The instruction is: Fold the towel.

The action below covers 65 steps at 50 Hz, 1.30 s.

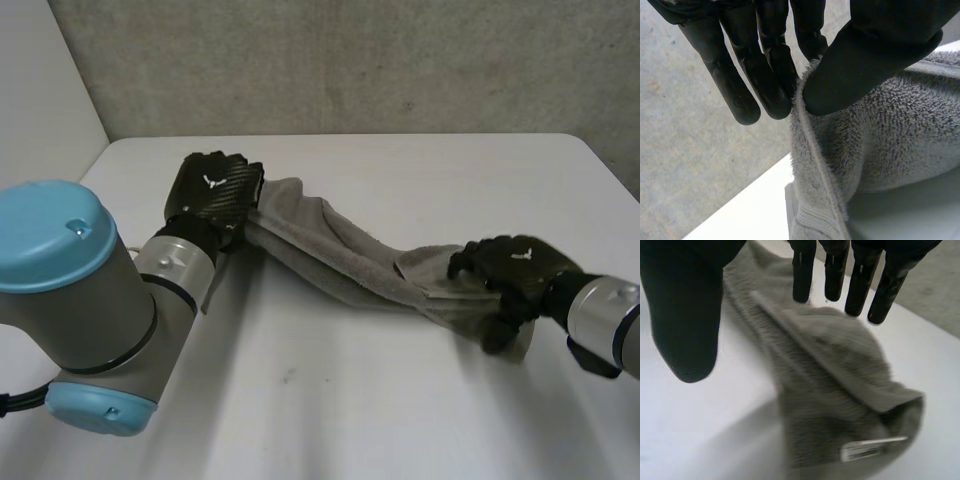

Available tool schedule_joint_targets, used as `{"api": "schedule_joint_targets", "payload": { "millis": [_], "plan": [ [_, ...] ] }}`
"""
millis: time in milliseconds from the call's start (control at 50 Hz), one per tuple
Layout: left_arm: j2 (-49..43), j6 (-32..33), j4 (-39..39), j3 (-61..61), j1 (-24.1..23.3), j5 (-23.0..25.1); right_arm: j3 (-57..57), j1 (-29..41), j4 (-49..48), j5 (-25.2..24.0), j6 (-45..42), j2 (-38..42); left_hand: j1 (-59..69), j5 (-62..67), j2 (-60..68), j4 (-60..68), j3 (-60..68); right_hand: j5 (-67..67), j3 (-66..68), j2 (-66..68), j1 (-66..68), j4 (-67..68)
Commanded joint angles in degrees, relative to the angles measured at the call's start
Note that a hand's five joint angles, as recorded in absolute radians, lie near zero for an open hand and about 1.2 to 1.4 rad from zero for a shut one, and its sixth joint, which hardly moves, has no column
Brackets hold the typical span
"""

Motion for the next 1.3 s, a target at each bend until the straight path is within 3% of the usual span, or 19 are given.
{"api": "schedule_joint_targets", "payload": {
  "millis": [20,80,180,320,460,620,820,960,1140,1300],
  "plan": [
    [5.3,0.0,-2.5,1.5,-2.5,-0.2,2.7,0.2,-6.6,-1.5,14.9,-0.3,11.3,10.5,10.2,10.3,10.3,-11.0,-10.7,-11.0,-11.0,-10.7],
    [7.4,0.0,-4.0,2.7,-3.4,-0.4,3.4,1.3,-12.5,-1.4,26.4,-0.4,11.3,10.5,10.2,10.3,10.3,-11.0,-10.7,-11.0,-11.0,-10.7],
    [11.1,0.0,-5.1,3.8,-4.7,-0.4,2.8,5.5,-15.6,-1.5,32.4,-1.9,11.3,10.5,10.2,10.3,10.3,-11.0,-10.7,-11.0,-11.0,-10.7],
    [13.4,0.0,-5.2,5.8,-5.9,-0.5,1.4,13.4,-24.0,1.6,35.5,0.3,11.3,10.5,10.2,10.3,10.3,-10.1,-9.7,-10.1,-10.1,-9.7],
    [14.0,0.0,-5.0,6.4,-5.2,-0.6,-2.5,19.7,-27.2,8.4,35.0,10.0,11.3,10.5,10.2,10.3,10.3,-0.2,0.2,-0.2,-0.2,0.2],
    [13.8,0.0,-5.1,5.6,-1.3,-1.3,-3.2,17.7,-28.5,13.7,31.0,11.7,11.3,10.5,10.2,10.3,10.3,11.6,12.0,11.6,11.6,11.9],
    [13.2,-0.2,-5.3,5.2,1.7,-2.1,-0.1,8.9,-26.9,14.2,18.6,9.6,11.3,10.5,10.2,10.3,10.3,11.1,11.5,11.1,11.1,11.5],
    [12.6,-1.2,-5.3,4.5,2.2,-2.0,1.4,7.4,-26.2,13.3,17.3,9.4,11.3,10.5,10.2,10.3,10.3,11.8,12.1,11.8,11.8,12.1],
    [10.3,-1.3,-5.4,4.3,2.4,-2.1,3.7,6.8,-17.8,7.4,16.2,9.8,11.3,10.5,10.2,10.3,10.3,11.5,11.8,11.4,11.4,11.8],
    [8.1,-1.3,-5.4,2.8,2.6,-2.0,6.6,6.4,-17.5,6.5,16.2,9.3,11.3,10.5,10.2,10.3,10.3,11.5,11.8,11.4,11.5,11.8]
  ]
}}
